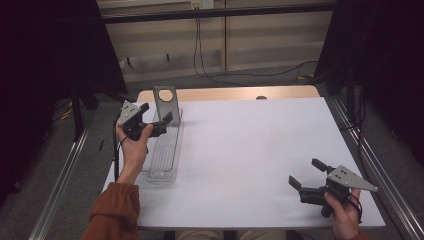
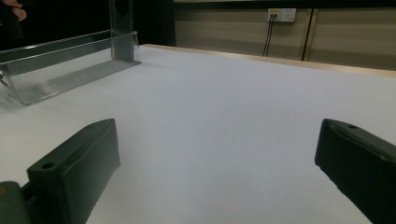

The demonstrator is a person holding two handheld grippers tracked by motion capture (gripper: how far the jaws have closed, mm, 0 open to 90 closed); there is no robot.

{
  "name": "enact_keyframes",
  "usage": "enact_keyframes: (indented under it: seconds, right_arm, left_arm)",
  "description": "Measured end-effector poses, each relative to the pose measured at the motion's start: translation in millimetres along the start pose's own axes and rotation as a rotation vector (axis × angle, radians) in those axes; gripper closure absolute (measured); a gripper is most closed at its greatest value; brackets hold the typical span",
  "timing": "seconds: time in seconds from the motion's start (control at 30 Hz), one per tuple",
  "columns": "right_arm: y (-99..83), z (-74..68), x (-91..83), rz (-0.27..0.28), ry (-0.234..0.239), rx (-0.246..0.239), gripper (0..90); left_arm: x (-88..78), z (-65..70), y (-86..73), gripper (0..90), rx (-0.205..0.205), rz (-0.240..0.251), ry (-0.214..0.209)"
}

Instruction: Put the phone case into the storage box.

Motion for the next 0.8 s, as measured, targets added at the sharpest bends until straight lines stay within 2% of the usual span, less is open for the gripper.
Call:
enact_keyframes:
  seconds: [0.03,0.13,0.17,0.2,0.23,0.27,0.4,0.43,0.53,0.6,0.8]
  right_arm:
    - [0.2,0.0,-0.4,0.001,-0.001,0.0,0.0]
    - [1.0,-1.1,-1.1,0.005,-0.004,-0.004,0.0]
    - [1.4,-1.5,-1.0,0.006,-0.007,-0.003,0.0]
    - [1.4,-1.6,-1.3,0.003,-0.008,-0.004,0.0]
    - [1.5,-1.7,-0.9,0.002,-0.011,-0.002,0.0]
    - [1.7,-1.8,-1.0,0.002,-0.012,0.0,0.0]
    - [2.3,-2.0,-1.3,0.006,-0.018,-0.001,0.0]
    - [2.3,-1.6,-1.4,0.007,-0.018,-0.002,0.0]
    - [2.1,-0.7,-1.5,0.004,-0.02,-0.001,0.0]
    - [1.9,-0.4,-1.8,0.002,-0.021,0.002,0.0]
    - [2.2,-0.5,-2.1,0.0,-0.027,0.007,0.0]
  left_arm:
    - [-1.0,1.9,-0.2,2.8,-0.01,0.01,-0.006]
    - [-6.7,5.0,-0.7,2.7,0.012,0.007,-0.021]
    - [-7.9,7.3,-0.7,2.7,-0.003,0.013,-0.021]
    - [-11.1,7.4,-0.5,2.7,0.014,0.008,-0.026]
    - [-11.9,9.8,-0.4,2.8,-0.017,0.031,-0.02]
    - [-16.0,9.0,0.0,2.8,0.0,0.021,-0.019]
    - [-24.0,11.3,-1.0,2.7,0.009,0.028,-0.041]
    - [-25.4,13.0,-1.4,2.7,-0.008,0.036,-0.04]
    - [-33.6,15.5,-2.2,2.7,0.036,0.019,-0.046]
    - [-37.8,18.9,-4.7,2.7,0.021,0.033,-0.057]
    - [-47.3,19.7,-11.9,2.8,0.03,0.009,-0.06]
Point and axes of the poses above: each handheld gripper's, and its own axes: x roughly forward along the jaws, y roughly out of its top, z roughly to its right, the point moved 3 cm from there along x, roughly forward along the jaws, and after that the axes turned 6 degrees about -x, right-handed, at the moved point
